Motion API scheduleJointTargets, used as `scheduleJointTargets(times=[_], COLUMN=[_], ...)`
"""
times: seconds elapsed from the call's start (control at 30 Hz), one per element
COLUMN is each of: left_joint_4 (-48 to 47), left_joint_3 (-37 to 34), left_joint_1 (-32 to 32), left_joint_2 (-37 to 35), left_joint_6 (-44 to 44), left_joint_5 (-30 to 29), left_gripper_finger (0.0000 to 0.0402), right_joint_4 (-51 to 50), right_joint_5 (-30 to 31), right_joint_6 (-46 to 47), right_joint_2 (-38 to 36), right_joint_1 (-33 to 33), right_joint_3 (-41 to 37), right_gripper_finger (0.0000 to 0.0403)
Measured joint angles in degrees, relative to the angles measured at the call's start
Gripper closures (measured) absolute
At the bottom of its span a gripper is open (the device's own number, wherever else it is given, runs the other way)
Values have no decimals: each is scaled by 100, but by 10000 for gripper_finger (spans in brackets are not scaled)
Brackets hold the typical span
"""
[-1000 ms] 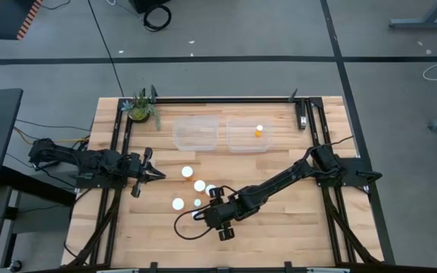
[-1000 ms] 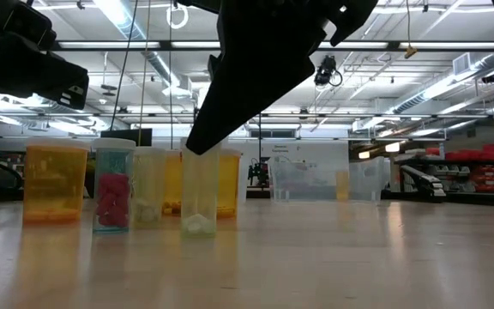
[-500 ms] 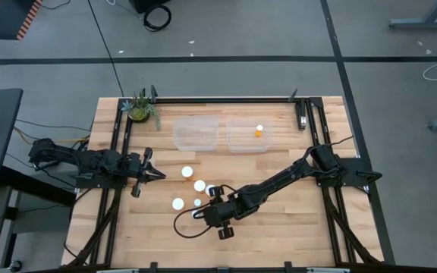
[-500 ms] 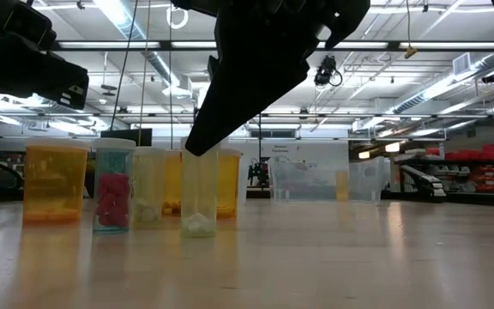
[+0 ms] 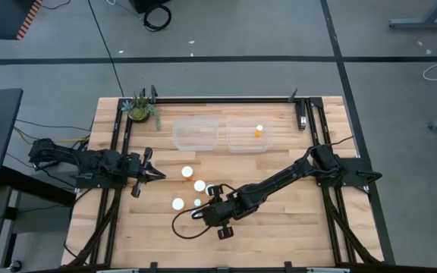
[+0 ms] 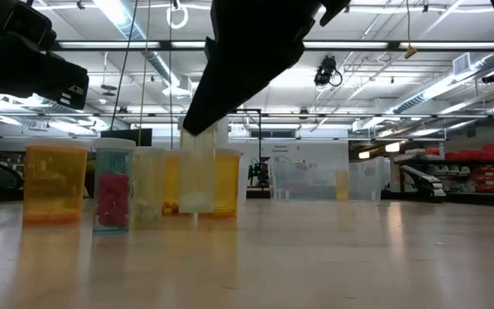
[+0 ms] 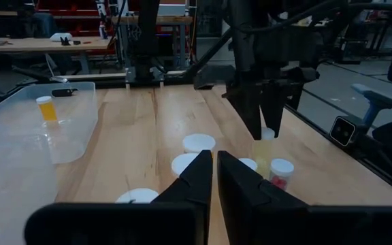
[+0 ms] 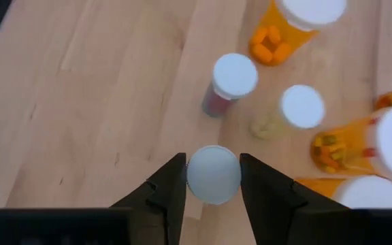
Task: Pick and place medicine bottles into bin by pill shape (circle, oval)
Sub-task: Put the small yellow pill bottle into the right transparent bin
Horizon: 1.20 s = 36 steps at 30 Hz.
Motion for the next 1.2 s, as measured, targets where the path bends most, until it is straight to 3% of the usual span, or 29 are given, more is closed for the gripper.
scheduleJointTargets(times=[0.4, 0.9, 1.2], left_joint_4=[1, 2, 2], left_joint_3=[-1, 0, 0], left_joint_1=[1, 0, 0], left_joint_2=[0, 0, 0], left_joint_6=[0, 0, 0], left_joint_5=[0, 0, 0], left_gripper_finger=[363, 363, 369], right_joint_4=[-1188, -2746, -3917], right_joint_5=[582, 836, 1900], right_joint_6=[-148, 168, 623], right_joint_2=[-13, -55, -55], right_joint_1=[-7, -358, -658], right_joint_3=[812, 945, 945], right_gripper_finger=[267, 267, 267])
